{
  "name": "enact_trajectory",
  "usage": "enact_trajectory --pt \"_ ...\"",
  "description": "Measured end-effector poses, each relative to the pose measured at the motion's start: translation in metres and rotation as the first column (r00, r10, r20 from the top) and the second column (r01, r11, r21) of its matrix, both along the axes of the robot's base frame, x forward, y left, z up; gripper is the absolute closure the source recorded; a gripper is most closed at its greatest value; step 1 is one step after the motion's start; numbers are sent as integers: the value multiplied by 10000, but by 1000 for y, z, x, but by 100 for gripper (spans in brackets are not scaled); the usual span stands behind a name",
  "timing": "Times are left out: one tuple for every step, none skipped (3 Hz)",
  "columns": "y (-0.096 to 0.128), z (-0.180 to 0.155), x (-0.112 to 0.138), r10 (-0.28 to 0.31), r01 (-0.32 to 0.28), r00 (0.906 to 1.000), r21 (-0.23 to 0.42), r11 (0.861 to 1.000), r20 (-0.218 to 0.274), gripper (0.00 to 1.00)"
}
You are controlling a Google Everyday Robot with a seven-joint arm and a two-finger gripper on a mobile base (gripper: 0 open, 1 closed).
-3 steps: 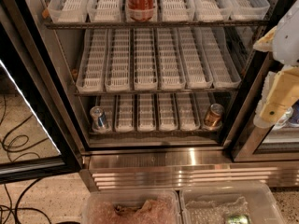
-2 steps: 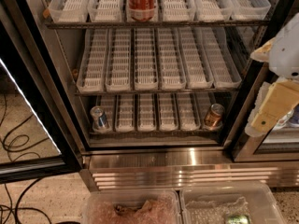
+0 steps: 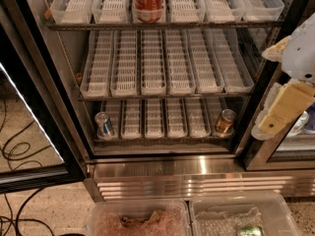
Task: Pick redbull can from bottom shelf of fridge
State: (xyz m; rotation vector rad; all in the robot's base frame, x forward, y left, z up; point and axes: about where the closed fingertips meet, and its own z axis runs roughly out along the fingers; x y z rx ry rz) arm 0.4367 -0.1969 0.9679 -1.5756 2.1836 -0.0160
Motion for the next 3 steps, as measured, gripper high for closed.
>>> enact_trajectory --pt "6 -11 3 -81 91 9999 785 9969 -122 0" --pt "25 -47 15 -56 157 9991 2406 9705 -425 0" --pt "33 -41 16 -67 162 9994 2760 9610 -352 0"
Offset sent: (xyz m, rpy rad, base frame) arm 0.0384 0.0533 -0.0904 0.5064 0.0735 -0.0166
